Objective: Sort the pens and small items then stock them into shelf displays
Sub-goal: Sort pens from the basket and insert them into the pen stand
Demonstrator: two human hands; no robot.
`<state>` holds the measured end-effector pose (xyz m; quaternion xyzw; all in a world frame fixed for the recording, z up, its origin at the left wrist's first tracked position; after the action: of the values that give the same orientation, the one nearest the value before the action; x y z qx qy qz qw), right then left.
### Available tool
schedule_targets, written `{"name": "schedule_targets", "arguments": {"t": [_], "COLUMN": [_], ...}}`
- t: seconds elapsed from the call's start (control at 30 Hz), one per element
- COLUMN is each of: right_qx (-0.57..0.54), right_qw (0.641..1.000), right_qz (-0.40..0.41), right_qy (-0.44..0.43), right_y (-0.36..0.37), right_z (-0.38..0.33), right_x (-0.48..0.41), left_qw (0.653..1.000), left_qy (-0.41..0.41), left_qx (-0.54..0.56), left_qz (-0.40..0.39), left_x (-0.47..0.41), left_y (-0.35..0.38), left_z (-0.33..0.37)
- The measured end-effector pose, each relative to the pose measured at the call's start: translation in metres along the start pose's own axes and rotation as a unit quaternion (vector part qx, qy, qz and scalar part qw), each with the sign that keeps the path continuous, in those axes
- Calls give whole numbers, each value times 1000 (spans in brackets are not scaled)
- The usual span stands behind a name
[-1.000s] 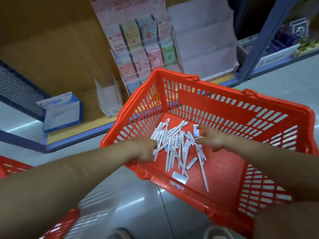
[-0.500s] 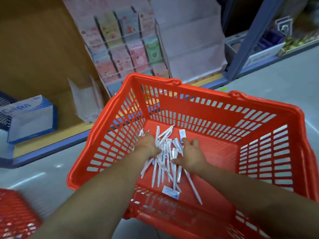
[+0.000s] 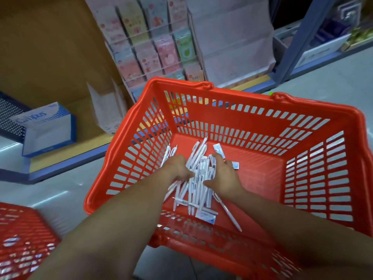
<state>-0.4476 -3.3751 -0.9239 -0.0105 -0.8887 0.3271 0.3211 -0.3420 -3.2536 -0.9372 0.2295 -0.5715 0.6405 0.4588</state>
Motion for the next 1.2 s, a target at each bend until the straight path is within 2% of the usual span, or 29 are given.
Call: {"name": "schedule_targets", "arguments": {"t": [0.17, 0.3, 0.43, 0.5, 0.6, 0.67, 0.73, 0.8, 0.9, 0.97, 1.07, 1.2], "right_qx": [-71, -115, -138, -189, -384, -451, -479, -486, -477, -454, -418, -404], "right_qw": [997, 992, 988, 977, 912, 877, 862, 857, 852, 858, 881, 892], "right_qz": [-13, -47, -72, -90, -139, -158, -158, -164, -218, -238, -223, -199], "right_qy": [10, 29, 22, 26, 44, 50, 58, 51, 8, -16, 8, 30], "right_y": [4, 16, 29, 34, 36, 32, 30, 29, 32, 30, 23, 15], "right_z": [6, 8, 2, 0, -13, -20, -17, -17, -29, -33, -20, -13], "right_x": [-7, -11, -14, -15, -9, -8, -10, -12, -9, -8, -15, -11], "left_qw": [995, 978, 898, 864, 818, 831, 846, 859, 868, 865, 911, 945], "left_qy": [2, 4, -5, 1, 26, 47, 54, 48, 38, 31, 25, 34], "left_qx": [100, 206, 437, 500, 567, 546, 523, 505, 493, 500, 412, 324], "left_qz": [1, -34, -57, -55, -92, -101, -87, -67, -33, -10, 20, 35], "left_x": [5, 6, 11, 16, 22, 23, 24, 25, 29, 35, 40, 51], "left_y": [1, 23, 39, 39, 41, 39, 37, 35, 30, 23, 11, -10], "left_z": [-12, -16, -24, -23, -9, -1, 1, 1, 0, -2, -4, -6]}}
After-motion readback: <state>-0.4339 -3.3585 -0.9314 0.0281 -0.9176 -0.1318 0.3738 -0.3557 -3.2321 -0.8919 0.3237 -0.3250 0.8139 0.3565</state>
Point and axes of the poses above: each hand's wrist, its own x-axis away from the middle knuckle, its own y-axis out of the palm, z = x × y, the point moved 9 cm from there along -x, towards the middle knuckle, and after that the axes turned 12 degrees about -z, right-handed, at the moved point
